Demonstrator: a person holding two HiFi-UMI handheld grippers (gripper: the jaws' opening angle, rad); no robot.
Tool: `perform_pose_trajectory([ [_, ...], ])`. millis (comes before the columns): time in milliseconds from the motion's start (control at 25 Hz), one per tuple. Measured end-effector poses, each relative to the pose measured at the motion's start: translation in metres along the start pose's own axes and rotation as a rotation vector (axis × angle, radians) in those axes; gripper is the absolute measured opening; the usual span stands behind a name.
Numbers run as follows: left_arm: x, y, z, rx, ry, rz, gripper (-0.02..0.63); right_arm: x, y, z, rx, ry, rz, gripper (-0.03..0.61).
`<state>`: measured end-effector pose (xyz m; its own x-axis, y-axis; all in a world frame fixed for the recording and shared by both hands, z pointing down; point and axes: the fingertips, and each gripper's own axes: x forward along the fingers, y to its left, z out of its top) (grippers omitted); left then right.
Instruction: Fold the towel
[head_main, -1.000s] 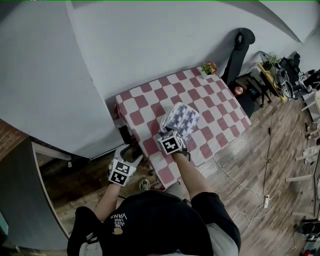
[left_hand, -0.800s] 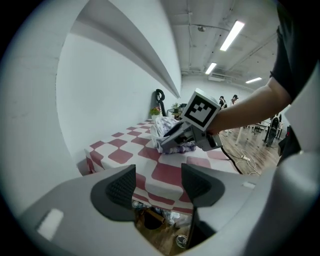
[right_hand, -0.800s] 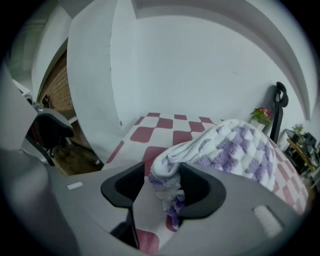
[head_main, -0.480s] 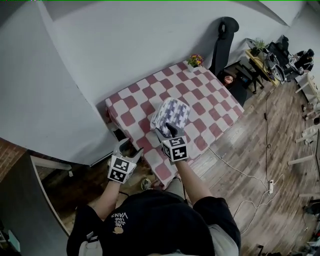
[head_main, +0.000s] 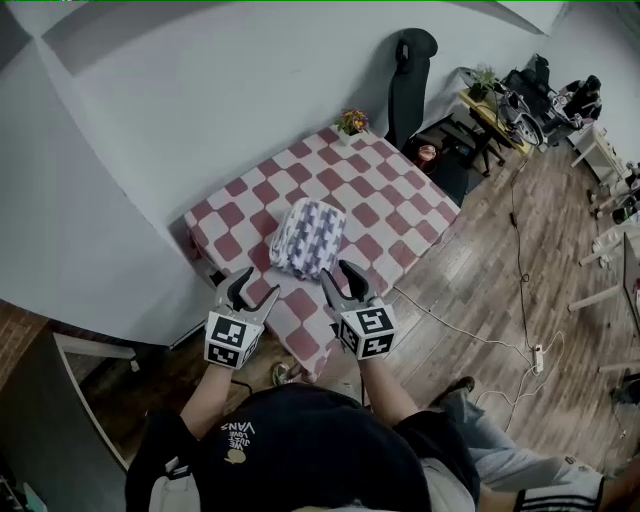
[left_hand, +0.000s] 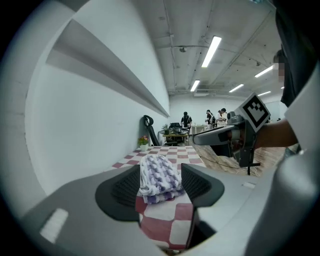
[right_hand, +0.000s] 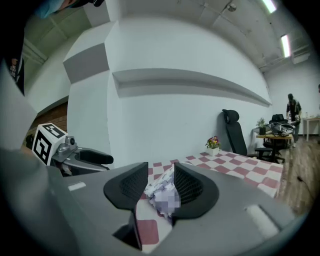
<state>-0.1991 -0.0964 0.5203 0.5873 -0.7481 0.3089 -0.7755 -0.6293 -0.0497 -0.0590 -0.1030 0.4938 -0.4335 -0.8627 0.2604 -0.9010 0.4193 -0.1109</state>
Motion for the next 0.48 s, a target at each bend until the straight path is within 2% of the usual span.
perform_pose_trajectory([
  [240, -0.005, -0.033, 0.02, -0.022, -0.028, 0.036, 0.241, -0.05, -0.016, 0.007, 0.015, -0.038, 0.002, 0.069],
  [360, -0.008, -0.05, 0.026, -0.028, -0.04, 0.068, 0.169, -0.071, -0.027, 0.01, 0.014, -0.054, 0.009, 0.021],
  [480, -0.014, -0.068, 0.031, -0.032, -0.05, 0.105, 0.098, -0.089, -0.036, 0.01, 0.02, -0.061, 0.03, 0.006],
])
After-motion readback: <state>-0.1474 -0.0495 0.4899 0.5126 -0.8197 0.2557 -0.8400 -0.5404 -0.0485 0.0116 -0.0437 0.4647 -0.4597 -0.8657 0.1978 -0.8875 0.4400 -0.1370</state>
